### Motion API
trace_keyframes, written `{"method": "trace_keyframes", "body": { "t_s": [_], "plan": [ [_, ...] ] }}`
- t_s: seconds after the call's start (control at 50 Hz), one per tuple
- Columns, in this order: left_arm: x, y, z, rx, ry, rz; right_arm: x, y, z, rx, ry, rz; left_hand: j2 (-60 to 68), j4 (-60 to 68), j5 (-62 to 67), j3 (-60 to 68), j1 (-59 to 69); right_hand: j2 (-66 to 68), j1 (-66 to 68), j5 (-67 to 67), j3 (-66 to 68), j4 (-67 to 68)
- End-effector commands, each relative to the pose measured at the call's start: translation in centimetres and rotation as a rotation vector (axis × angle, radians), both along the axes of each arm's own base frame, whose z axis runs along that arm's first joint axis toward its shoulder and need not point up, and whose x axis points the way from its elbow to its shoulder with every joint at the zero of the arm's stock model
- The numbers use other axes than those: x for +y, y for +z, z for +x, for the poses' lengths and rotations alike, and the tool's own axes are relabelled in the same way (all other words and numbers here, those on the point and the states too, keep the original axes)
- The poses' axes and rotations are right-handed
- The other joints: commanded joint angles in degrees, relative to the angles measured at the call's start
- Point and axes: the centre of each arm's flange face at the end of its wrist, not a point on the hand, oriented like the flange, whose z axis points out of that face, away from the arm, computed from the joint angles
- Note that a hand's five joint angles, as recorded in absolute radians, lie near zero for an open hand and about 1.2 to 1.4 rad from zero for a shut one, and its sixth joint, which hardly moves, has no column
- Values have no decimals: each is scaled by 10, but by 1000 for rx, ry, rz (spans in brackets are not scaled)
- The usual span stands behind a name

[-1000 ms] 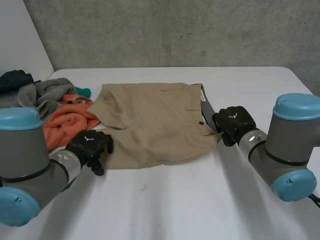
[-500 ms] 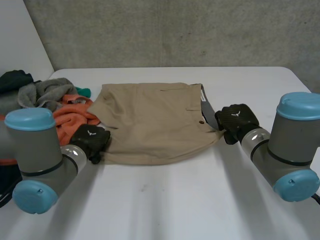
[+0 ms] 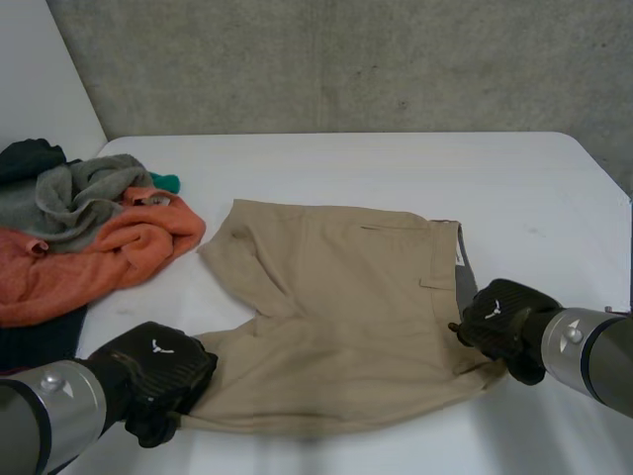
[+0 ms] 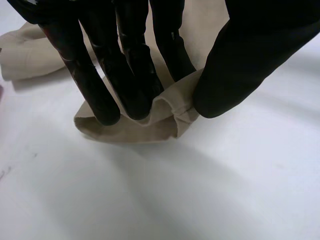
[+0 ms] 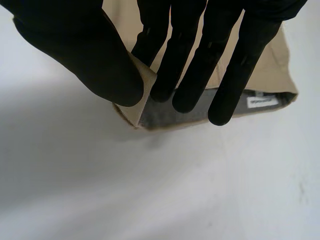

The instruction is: Fold the laundry.

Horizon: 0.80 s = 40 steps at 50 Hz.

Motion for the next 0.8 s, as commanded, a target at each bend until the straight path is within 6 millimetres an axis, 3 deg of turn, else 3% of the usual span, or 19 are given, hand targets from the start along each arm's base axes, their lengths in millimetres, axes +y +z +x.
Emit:
{"method": "trace_keyframes", "body": {
  "t_s": [0.02, 0.16, 0.24, 0.26, 0.32, 0.34, 0.4, 0.42, 0.48, 0.54, 0.7, 0.72, 0.78, 0.8],
  "plan": [
    [-61, -18, -17, 18, 71, -173, -30, -9, 10, -114, -108, -31, 115, 114, 144, 119, 154, 129, 171, 118, 119, 114],
    [-120, -6, -40, 163, 137, -344, -69, -6, 24, -257, -203, -138, 115, 114, 144, 119, 154, 129, 171, 118, 119, 114],
    [-161, 34, -59, 340, 157, -542, -108, 25, 43, -414, -223, -346, 115, 114, 144, 119, 154, 129, 171, 118, 119, 114],
    [-177, 62, -65, 428, 159, -656, -125, 49, 50, -492, -229, -464, 115, 114, 144, 119, 154, 129, 171, 118, 119, 114],
    [-197, 115, -68, 562, 168, -852, -148, 98, 57, -644, -242, -666, 115, 114, 144, 119, 154, 129, 171, 118, 119, 114],
    [-201, 155, -66, 651, 167, -984, -157, 131, 60, -760, -235, -793, 115, 114, 144, 119, 154, 129, 171, 118, 119, 114],
    [-199, 208, -61, 779, 156, -1151, -163, 175, 60, -939, -194, -954, 115, 114, 144, 119, 154, 129, 171, 118, 119, 114],
    [-195, 235, -56, 845, 151, -1231, -163, 199, 58, -1040, -156, -1045, 115, 114, 144, 119, 154, 129, 171, 118, 119, 114],
    [-189, 260, -50, 910, 149, -1275, -160, 221, 61, -1161, -69, -1139, 115, 114, 144, 119, 154, 129, 171, 118, 119, 114],
    [-187, 257, -51, 903, 147, -1226, -162, 219, 64, -1152, -43, -1127, 115, 114, 144, 119, 154, 129, 171, 118, 119, 114],
    [-193, 185, -49, 753, 212, -961, -177, 173, 72, -1048, -101, -964, 115, 114, 144, 119, 154, 129, 171, 118, 119, 114],
    [-196, 166, -46, 724, 237, -919, -181, 158, 72, -1014, -120, -927, 115, 114, 144, 119, 154, 129, 171, 118, 119, 114],
    [-196, 136, -45, 683, 257, -846, -187, 126, 73, -941, -157, -847, 115, 114, 144, 119, 154, 129, 171, 118, 119, 114],
    [-195, 114, -46, 654, 260, -792, -189, 101, 75, -879, -179, -787, 115, 114, 144, 119, 154, 129, 171, 118, 119, 114]
  ]
}}
